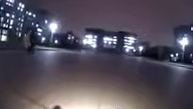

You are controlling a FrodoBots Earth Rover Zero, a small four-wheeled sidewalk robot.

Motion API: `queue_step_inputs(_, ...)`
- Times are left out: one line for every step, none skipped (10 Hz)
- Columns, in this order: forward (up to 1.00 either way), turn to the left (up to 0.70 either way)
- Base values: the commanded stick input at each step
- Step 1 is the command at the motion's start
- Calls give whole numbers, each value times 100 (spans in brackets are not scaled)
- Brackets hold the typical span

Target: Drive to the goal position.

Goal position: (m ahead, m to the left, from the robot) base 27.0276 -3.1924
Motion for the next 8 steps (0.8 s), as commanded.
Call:
queue_step_inputs(100,0)
queue_step_inputs(100,0)
queue_step_inputs(100,0)
queue_step_inputs(100,0)
queue_step_inputs(100,0)
queue_step_inputs(100,0)
queue_step_inputs(100,0)
queue_step_inputs(100,0)
